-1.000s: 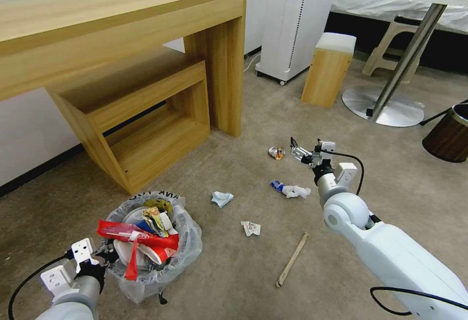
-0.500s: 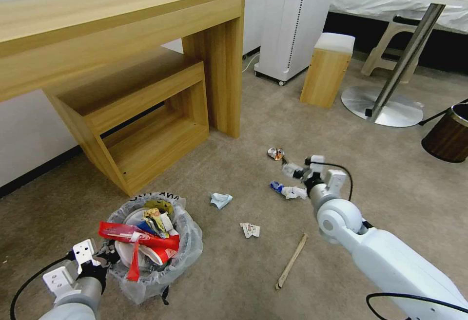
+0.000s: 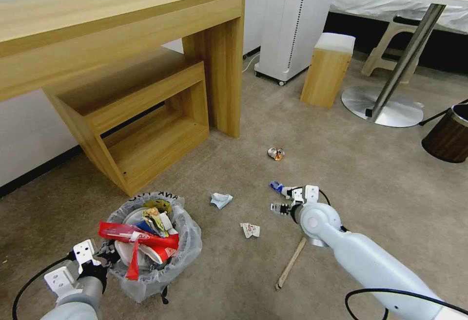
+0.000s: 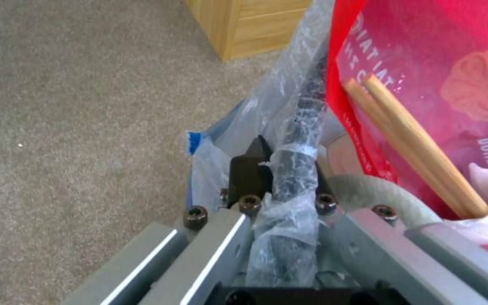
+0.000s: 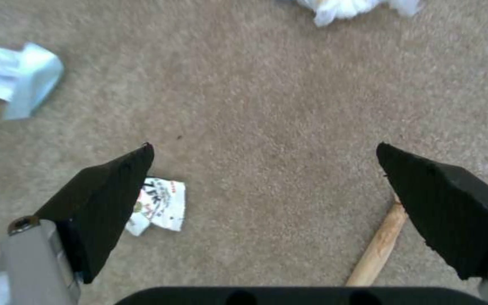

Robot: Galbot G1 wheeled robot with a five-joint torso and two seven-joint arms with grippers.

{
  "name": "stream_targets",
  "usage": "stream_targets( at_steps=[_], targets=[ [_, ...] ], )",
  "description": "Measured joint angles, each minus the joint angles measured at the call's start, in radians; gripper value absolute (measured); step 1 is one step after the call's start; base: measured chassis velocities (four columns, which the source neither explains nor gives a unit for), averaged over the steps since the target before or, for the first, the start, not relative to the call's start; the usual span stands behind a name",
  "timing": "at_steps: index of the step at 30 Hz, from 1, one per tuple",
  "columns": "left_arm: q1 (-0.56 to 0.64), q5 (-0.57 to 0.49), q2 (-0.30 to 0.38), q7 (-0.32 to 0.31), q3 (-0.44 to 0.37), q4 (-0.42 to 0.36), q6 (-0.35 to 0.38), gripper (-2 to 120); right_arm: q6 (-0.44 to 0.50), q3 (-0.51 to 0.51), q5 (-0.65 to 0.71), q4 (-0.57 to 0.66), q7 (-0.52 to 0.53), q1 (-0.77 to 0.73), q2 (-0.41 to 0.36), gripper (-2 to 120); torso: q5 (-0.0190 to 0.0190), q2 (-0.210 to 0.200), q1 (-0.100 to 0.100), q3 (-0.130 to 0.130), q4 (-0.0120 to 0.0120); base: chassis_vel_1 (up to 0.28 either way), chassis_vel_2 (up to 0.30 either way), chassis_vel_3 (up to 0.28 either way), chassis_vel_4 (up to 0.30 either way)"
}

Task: Pick up the trash bin and place the garbage on the floor into it.

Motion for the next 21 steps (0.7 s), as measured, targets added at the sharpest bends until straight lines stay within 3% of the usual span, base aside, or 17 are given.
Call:
stream_targets(
  at_steps=[15,21],
  targets=[
    [-0.013,-0.006,-0.002,0.0,0.0,0.005,-0.001,1,-0.08,-0.18,0.001,-0.127,-0.081,0.119,0.073,100,-0.0002,0.0,0.0,0.0,0.0,0.0,0.0,0.0,0.0],
    [-0.007,-0.009,-0.004,0.001,-0.002,-0.003,-0.004,1,-0.086,-0.227,-0.032,-0.228,-0.104,0.147,0.171,100,-0.0001,0.0,0.0,0.0,0.0002,0.0,0.0,0.0,0.0]
  ],
)
